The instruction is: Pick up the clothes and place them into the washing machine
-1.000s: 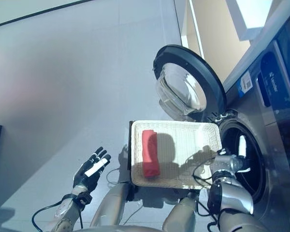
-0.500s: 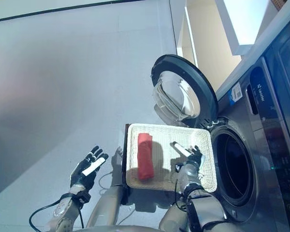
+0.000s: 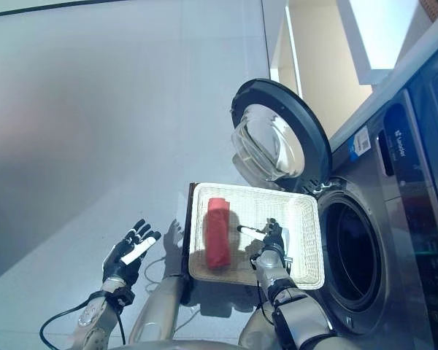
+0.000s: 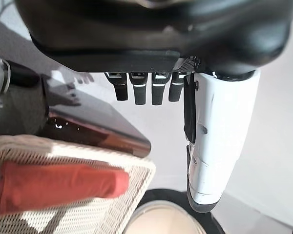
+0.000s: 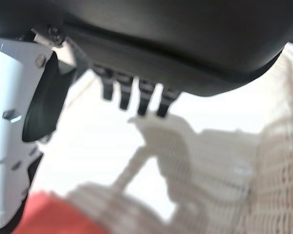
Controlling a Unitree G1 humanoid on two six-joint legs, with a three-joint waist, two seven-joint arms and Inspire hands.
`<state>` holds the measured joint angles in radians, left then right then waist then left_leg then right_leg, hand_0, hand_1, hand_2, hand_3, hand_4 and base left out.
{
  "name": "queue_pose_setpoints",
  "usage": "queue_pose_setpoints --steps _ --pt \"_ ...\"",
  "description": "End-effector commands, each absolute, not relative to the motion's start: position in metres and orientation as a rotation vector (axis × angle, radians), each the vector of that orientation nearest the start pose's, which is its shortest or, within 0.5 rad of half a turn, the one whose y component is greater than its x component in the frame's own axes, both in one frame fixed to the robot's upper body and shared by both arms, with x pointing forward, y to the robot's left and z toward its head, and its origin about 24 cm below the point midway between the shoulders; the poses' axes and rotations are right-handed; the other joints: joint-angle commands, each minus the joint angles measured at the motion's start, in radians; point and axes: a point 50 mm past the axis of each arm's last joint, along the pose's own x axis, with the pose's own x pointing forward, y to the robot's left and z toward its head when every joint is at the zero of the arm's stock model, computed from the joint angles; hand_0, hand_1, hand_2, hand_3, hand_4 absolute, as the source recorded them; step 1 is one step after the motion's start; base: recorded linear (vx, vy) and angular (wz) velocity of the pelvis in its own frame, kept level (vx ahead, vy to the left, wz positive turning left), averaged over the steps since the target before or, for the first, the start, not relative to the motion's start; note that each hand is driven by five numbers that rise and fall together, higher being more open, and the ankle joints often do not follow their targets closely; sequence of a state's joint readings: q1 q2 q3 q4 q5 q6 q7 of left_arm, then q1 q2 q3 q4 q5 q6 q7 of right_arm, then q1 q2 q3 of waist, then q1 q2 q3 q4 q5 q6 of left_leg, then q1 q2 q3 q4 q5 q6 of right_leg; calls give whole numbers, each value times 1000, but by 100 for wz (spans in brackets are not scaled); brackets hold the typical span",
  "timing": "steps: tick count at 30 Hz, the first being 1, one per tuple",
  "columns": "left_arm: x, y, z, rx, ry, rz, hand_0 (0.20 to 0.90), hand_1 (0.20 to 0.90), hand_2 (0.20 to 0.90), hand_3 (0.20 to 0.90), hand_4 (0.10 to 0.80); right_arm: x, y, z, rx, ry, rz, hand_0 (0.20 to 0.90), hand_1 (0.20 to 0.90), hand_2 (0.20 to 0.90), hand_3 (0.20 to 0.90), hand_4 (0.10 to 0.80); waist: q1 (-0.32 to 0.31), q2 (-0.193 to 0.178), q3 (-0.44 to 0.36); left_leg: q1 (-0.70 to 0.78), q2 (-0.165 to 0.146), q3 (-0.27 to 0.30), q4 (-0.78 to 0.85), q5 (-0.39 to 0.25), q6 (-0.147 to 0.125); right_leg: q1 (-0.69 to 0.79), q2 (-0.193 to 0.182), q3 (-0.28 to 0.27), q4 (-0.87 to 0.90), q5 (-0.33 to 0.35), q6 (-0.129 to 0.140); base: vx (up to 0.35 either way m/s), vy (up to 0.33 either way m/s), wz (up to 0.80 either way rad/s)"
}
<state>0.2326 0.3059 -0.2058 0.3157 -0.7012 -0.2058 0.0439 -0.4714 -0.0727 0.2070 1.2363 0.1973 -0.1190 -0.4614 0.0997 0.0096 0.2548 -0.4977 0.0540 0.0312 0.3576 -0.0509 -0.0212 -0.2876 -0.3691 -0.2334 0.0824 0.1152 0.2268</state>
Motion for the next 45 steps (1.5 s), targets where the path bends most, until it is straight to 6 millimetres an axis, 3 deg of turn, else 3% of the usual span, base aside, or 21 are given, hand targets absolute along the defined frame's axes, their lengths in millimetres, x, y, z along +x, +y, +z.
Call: queue_pose_setpoints --steps 1,9,17,26,34,45 --pt "180 212 -29 -318 208 139 900 900 900 900 800 288 -147 -65 -320 546 -264 900 900 900 900 800 37 7 0 9 47 -51 -82 68 -84 -3 -32 19 67 1 1 -10 -6 12" --pt "186 207 -22 -292 198 98 900 900 900 900 800 289 -136 -67 -384 590 -273 900 900 900 900 800 61 18 36 -45 33 -73 -7 41 -78 -33 -44 15 134 -21 -1 -32 4 11" --pt "187 214 -21 -267 199 141 900 900 900 900 800 298 -109 -57 -387 551 -209 900 900 900 900 800 85 36 85 -126 31 -90 137 -13 -65 -102 -43 31 269 -84 -21 -35 25 9" --pt "188 215 -18 -252 191 137 900 900 900 900 800 297 -94 -55 -394 537 -154 900 900 900 900 800 100 39 107 -158 25 -97 151 -13 -63 -126 -43 23 290 -90 -23 -3 2 2" --pt "190 214 -13 -249 169 139 900 900 900 900 800 299 -98 -53 -385 542 -204 900 900 900 900 800 110 41 134 -184 18 -101 163 -14 -58 -139 -48 15 292 -83 -20 -4 1 4" --pt "191 208 -6 -252 145 120 900 900 900 900 800 303 -128 -50 -326 612 -452 900 900 900 900 800 120 65 160 -238 3 -100 210 -34 -44 -178 -61 15 326 -89 -19 -3 9 3"
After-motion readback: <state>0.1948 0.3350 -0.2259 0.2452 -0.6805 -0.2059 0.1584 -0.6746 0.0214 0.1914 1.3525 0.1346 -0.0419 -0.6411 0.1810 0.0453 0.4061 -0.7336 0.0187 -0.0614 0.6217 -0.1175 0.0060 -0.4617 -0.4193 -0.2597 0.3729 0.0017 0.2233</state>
